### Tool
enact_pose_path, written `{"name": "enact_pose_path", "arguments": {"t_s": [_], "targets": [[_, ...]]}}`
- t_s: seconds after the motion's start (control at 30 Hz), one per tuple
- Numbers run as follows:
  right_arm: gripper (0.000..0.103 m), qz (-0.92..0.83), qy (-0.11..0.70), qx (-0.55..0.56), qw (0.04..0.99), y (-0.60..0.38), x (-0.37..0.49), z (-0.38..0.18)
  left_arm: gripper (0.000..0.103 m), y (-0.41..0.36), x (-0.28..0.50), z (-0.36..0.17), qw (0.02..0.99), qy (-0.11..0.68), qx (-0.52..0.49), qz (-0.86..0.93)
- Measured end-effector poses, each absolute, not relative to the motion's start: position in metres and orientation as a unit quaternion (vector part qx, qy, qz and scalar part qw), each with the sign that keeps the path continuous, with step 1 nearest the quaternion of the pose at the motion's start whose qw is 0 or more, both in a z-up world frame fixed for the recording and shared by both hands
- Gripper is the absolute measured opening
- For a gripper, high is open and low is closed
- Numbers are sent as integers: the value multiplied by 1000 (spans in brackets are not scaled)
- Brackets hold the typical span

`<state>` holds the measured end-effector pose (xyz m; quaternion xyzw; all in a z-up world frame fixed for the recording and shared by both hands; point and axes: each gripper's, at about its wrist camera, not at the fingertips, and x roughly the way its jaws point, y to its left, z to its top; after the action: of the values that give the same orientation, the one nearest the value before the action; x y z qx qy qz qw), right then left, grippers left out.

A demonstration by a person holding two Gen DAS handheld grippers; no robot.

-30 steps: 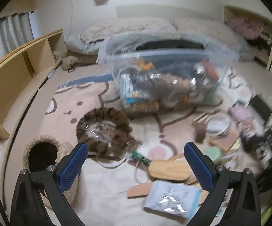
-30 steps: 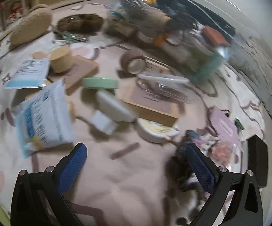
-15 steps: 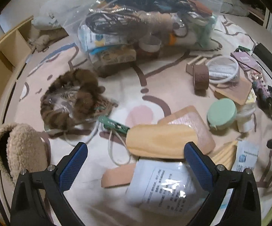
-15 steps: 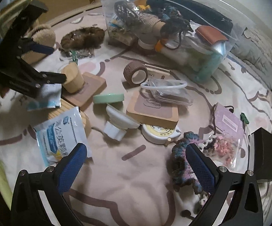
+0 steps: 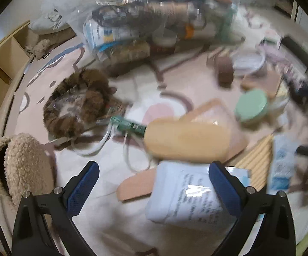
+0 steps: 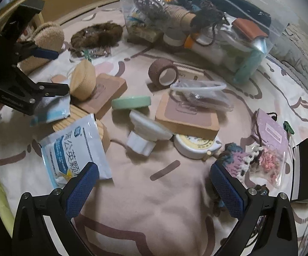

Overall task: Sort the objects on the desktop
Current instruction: 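Move both tools over the scattered items beside the box, then lower the left tool toward the white printed sachet while the right tool approaches the blue-white sachet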

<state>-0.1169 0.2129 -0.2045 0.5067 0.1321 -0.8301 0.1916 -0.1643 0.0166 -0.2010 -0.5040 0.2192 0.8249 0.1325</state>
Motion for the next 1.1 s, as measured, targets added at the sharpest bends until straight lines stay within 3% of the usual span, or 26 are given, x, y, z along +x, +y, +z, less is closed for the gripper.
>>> {"name": "enact_pose_path", "arguments": {"t_s": [0.47, 0.63, 0.87, 1.1], "targets": [[103, -798, 179, 541, 196, 214, -104, -228, 103, -12, -148, -217, 133, 234, -525, 808], [103, -795, 160, 553, 192, 219, -105, -232, 103, -34, -147, -221, 108, 229, -537, 805], [103, -797, 135, 556, 194, 228, -105, -236, 103, -67, -148, -215, 104, 174, -554, 807], [103, -801, 138, 551, 189, 230, -102, -237, 103, -68, -134, -205, 165, 127, -556, 805]]}}
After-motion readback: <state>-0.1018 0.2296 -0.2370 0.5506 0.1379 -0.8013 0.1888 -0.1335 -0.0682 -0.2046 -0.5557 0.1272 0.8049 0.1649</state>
